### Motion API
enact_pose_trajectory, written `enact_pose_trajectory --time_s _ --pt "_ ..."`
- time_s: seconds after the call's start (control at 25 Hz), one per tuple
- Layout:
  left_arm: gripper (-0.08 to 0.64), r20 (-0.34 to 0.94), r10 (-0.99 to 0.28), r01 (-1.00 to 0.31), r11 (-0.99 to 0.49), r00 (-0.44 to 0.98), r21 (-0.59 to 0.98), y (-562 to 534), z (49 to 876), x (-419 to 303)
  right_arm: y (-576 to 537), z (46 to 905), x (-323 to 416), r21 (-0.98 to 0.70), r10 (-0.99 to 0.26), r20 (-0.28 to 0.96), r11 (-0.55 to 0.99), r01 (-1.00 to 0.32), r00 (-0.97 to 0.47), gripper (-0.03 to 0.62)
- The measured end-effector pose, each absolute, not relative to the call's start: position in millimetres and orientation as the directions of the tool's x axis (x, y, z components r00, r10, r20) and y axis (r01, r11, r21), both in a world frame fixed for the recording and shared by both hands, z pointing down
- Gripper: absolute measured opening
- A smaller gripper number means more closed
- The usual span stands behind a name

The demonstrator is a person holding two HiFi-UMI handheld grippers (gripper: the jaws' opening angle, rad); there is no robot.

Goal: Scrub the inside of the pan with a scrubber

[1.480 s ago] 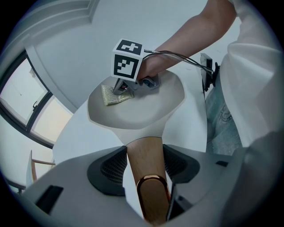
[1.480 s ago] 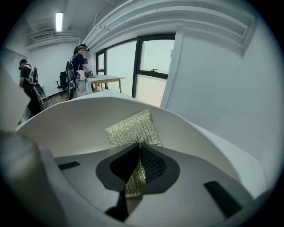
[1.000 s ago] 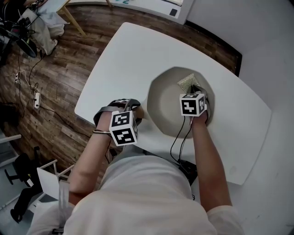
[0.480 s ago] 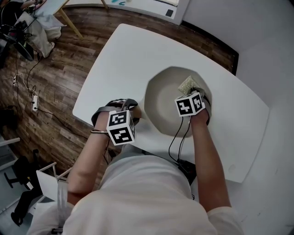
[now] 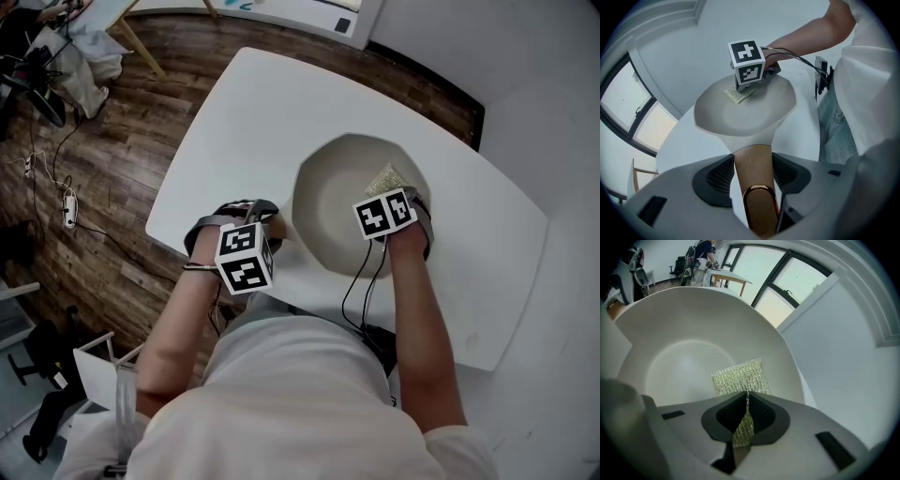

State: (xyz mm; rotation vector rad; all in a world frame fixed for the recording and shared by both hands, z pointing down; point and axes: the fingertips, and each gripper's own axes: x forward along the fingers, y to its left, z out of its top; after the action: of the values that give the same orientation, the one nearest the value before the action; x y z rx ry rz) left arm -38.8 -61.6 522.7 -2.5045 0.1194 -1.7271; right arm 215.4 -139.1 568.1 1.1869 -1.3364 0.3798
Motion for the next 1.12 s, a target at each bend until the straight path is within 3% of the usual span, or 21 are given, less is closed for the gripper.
enact_pose_trajectory --time_s 0.36,1.12 --pt "0.249 0.927 -0.118 -0.007 -0.992 0.355 -0.123 -62 523 -39 -114 577 217 0.399 -0.26 0.916 0.515 -0.759 0.305 0.028" --pt "0.249 0.928 -0.124 -0.013 -0.992 0.352 -0.128 -62 524 -39 -61 587 193 0.18 -0.02 0.978 0.591 -0.787 0.208 0.028"
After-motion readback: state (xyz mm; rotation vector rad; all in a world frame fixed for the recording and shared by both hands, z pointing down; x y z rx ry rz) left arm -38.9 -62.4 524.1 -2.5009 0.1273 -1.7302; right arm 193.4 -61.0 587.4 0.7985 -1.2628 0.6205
